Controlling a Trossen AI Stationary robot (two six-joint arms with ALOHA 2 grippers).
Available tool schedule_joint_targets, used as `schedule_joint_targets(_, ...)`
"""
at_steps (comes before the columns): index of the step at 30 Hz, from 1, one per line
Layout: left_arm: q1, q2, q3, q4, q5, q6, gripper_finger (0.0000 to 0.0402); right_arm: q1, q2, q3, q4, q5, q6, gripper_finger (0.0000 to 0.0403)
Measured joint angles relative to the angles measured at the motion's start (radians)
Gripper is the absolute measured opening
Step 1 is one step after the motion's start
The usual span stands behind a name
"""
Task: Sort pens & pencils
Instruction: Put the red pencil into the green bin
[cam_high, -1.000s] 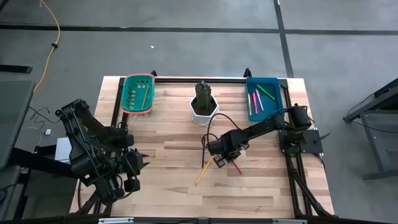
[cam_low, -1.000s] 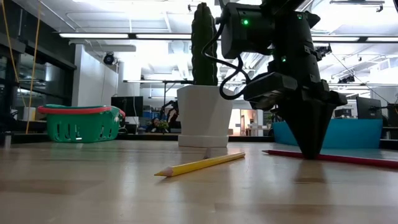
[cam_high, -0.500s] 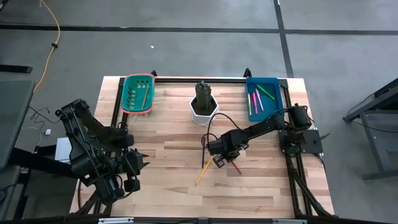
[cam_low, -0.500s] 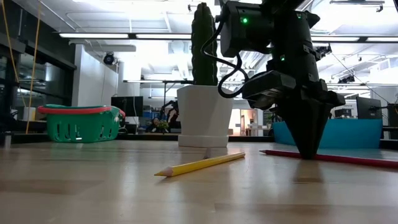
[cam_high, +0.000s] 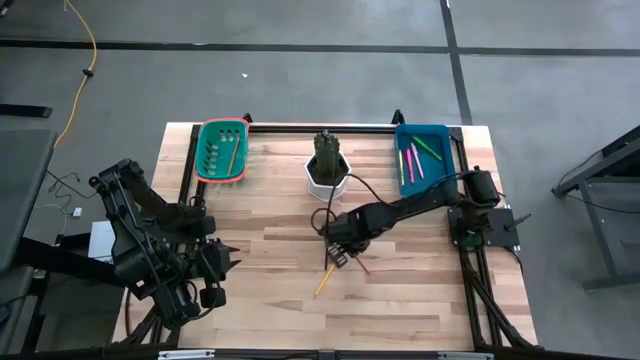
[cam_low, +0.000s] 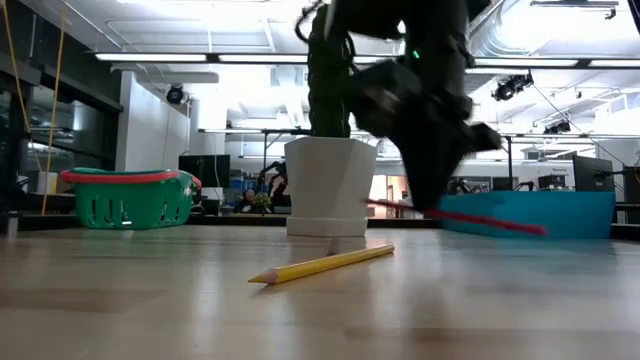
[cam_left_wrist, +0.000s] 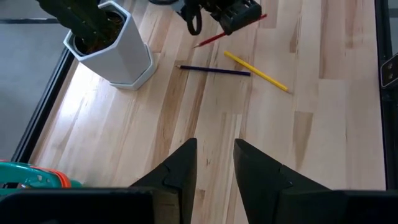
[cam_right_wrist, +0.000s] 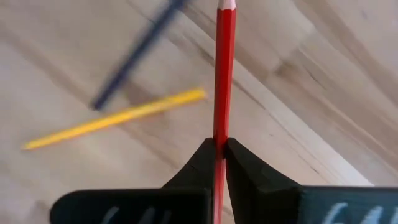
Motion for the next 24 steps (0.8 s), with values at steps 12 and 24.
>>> schedule_joint_targets(12, 0.000, -0.034, 0.000, 0.005, -0.083, -0.012, 0.0095, 0.000, -0.001, 0.269, -0.010, 0.094, -0.109, 0.0007)
schedule_joint_targets(24, -0.017, -0.164, 0.000, 0.026, -0.223, -0.019, 0.0095, 0.002, -0.001, 0.496, -0.008, 0.183, -0.224, 0.0007)
